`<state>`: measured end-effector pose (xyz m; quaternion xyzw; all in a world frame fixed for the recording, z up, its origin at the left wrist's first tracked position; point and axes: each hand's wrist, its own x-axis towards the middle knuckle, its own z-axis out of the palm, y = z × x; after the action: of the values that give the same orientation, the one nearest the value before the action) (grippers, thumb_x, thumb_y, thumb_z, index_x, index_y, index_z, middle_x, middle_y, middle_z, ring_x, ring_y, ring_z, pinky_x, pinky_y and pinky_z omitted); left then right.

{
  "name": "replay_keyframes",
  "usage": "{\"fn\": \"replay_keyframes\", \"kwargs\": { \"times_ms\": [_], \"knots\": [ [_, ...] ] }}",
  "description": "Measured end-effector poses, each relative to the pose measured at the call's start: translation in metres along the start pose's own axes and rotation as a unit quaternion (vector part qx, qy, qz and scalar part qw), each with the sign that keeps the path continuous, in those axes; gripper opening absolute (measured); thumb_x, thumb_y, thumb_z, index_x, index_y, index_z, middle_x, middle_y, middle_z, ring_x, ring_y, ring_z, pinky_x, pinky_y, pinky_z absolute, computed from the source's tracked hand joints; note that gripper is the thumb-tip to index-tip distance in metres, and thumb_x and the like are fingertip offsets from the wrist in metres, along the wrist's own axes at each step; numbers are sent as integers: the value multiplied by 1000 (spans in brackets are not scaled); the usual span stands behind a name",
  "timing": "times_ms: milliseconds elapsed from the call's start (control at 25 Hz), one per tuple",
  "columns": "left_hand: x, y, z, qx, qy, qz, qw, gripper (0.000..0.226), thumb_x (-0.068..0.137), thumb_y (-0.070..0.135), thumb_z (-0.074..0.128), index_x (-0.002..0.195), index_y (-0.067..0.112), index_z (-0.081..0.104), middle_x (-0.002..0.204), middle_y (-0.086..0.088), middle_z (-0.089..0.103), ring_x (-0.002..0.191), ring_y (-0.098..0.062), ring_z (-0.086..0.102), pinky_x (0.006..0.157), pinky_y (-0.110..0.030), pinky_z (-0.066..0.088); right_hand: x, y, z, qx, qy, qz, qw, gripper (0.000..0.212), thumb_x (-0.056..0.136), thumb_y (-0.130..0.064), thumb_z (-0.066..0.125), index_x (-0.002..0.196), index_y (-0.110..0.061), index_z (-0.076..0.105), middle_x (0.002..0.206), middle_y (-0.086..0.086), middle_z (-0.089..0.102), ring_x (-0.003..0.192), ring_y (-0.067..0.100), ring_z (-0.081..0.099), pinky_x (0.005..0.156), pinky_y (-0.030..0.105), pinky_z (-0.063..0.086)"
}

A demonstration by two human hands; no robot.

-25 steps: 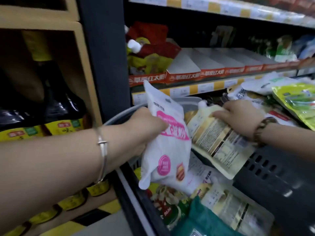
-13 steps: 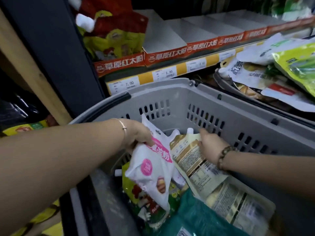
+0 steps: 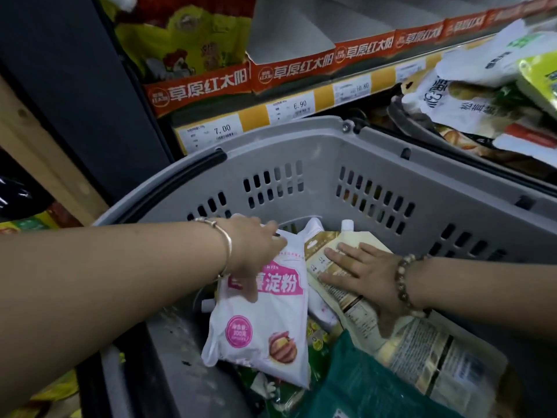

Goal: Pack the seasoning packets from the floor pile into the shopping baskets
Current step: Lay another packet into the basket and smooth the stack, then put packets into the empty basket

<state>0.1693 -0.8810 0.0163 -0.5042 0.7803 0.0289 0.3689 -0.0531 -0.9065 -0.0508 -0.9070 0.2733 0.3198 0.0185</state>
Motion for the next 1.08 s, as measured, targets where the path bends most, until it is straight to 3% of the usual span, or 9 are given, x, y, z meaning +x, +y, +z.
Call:
{"fn": "replay_keyframes", "kwargs": {
  "times_ms": [40,120,320,520,640,760,920,1000,1080],
  "knots": [
    [8,1,5,-17,-66,0,998,111,64,64,73,148,34,7,157,-6,11,140,-37,22,107,-58,32,3,0,6,8,-9,2,1000,129,63,-58,75,142,-33,-24,145,7,-39,136,27,-30,111,47,-11],
    [18,4,16,-34,-129,-2,991,131,60,70,72,143,40,-25,156,-2,-25,145,-38,-7,112,-64,12,9,-1,12,35,-7,2,999,134,60,-60,75,140,-32,-28,136,5,-47,129,24,-38,108,47,-16],
    [31,31,51,-112,-99,-49,988,139,61,70,71,134,30,-41,148,-11,-39,138,-50,-17,107,-68,14,16,-4,21,35,-10,20,999,141,57,-64,74,129,-27,-41,129,3,-52,123,22,-43,104,44,-21],
    [27,40,51,-116,-110,-64,985,138,64,72,67,132,27,-43,146,-14,-41,136,-54,-18,107,-67,15,18,-9,19,38,-2,29,999,133,62,-61,73,139,-31,-31,134,6,-49,132,27,-36,109,47,-16],
    [23,30,34,-142,-140,-63,978,129,70,60,72,141,32,-31,154,-11,-28,143,-45,2,112,-58,22,13,-11,13,45,-8,28,999,133,60,-62,74,141,-33,-27,137,2,-46,131,22,-35,110,44,-15],
    [9,16,6,-213,-116,-24,970,87,84,52,63,151,22,16,155,-9,26,132,-30,41,106,-44,39,9,-14,-4,64,16,29,997,120,66,-62,70,146,-33,-14,151,4,-30,143,22,-14,115,43,1],
    [-37,-5,-17,-276,68,-7,959,64,91,47,56,143,17,36,145,-3,43,128,-22,44,97,-30,37,0,-22,-48,166,166,53,971,90,83,-58,53,148,-31,-3,156,-1,9,133,18,35,103,33,38],
    [-68,-13,-15,-320,173,-25,931,57,91,45,56,140,21,42,140,-1,49,123,-19,49,91,-25,37,-8,-31,-72,208,249,69,943,82,85,-59,48,148,-33,2,153,-2,21,125,15,44,96,31,43],
    [-104,-19,-2,-363,280,-57,887,50,90,45,57,135,26,48,134,4,53,118,-14,52,87,-21,38,-17,-45,-99,228,316,51,920,80,82,-62,45,147,-35,9,151,-4,27,127,13,41,97,29,40]
  ]
}}
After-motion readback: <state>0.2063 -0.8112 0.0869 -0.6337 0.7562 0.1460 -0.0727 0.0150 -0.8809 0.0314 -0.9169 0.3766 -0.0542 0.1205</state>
